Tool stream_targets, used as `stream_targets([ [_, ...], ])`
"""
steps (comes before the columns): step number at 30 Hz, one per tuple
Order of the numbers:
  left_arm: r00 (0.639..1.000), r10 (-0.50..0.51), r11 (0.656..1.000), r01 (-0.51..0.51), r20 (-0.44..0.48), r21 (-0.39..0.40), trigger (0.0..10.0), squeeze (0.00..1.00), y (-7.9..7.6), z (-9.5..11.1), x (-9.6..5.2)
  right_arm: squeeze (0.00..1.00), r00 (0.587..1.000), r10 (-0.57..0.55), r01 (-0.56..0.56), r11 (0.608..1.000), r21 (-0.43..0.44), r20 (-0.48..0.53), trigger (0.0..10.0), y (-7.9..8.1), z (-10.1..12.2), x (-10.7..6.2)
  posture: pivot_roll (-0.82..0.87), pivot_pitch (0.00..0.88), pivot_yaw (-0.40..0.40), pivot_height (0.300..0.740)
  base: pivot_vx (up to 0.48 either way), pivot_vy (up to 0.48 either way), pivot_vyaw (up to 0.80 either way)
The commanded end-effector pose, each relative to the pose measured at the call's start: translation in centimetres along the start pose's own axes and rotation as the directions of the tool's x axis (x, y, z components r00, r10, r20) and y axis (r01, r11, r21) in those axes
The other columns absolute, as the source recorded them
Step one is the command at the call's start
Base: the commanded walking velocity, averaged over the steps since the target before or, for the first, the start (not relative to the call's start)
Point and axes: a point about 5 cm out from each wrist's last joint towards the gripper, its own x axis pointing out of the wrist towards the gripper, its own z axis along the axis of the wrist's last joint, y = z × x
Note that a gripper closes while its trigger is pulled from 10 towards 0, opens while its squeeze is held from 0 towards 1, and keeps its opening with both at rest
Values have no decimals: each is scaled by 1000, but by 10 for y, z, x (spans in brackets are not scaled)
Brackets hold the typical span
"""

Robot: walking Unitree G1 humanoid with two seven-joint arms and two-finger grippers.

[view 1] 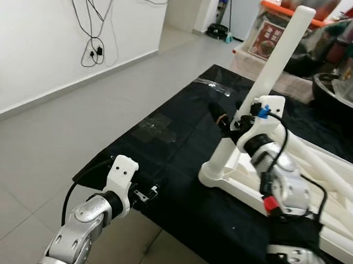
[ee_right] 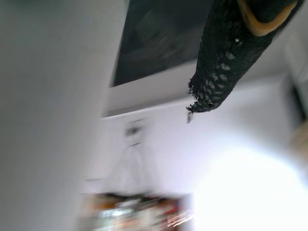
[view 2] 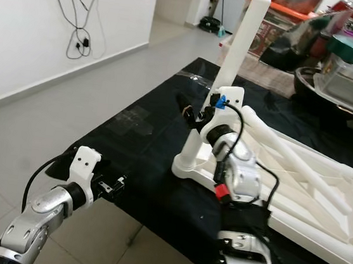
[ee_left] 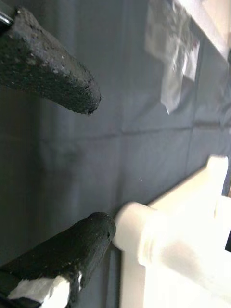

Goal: Building children table

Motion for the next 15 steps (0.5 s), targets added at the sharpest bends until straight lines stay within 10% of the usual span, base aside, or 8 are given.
stream_targets([
  [1, 1000, -17, 1000, 17, -6, -4, 10000, 0, -3, -1, 4, 0, 979, 203, -204, 978, -53, -14, 10000, 25, 0, 10, 30, 0, -158, 740, 0, 0, 0],
  [6, 1000, -18, 1000, 18, -5, -3, 10000, 0, -5, -1, 4, 0, 968, 244, -248, 967, -61, -57, 10000, 27, -6, 11, 34, 0, -160, 740, 0, 0, 0],
  [7, 1000, -17, 1000, 17, -5, -2, 10000, 0, -4, -1, 3, 0, 962, 263, -267, 962, -54, -71, 4588, 26, -9, 11, 40, 0, -163, 740, 0, 0, 0],
  [9, 1000, -17, 1000, 17, -5, -2, 10000, 0, -4, -1, 3, 0, 962, 263, -267, 962, -54, -71, 4588, 26, -9, 11, 40, 0, -163, 740, 0, 0, 0],
  [10, 1000, -15, 1000, 15, -6, -2, 10000, 0, -3, -1, 2, 0, 962, 258, -263, 964, -47, -88, 0, 24, -12, 12, 40, 0, -164, 740, 0, 0, 0],
  [15, 1000, -12, 1000, 12, -9, 0, 10000, 0, -2, -2, 1, 0, 977, 189, -193, 980, -36, -103, 0, 12, -16, 13, 36, 0, -160, 740, 0, 0, 0],
])
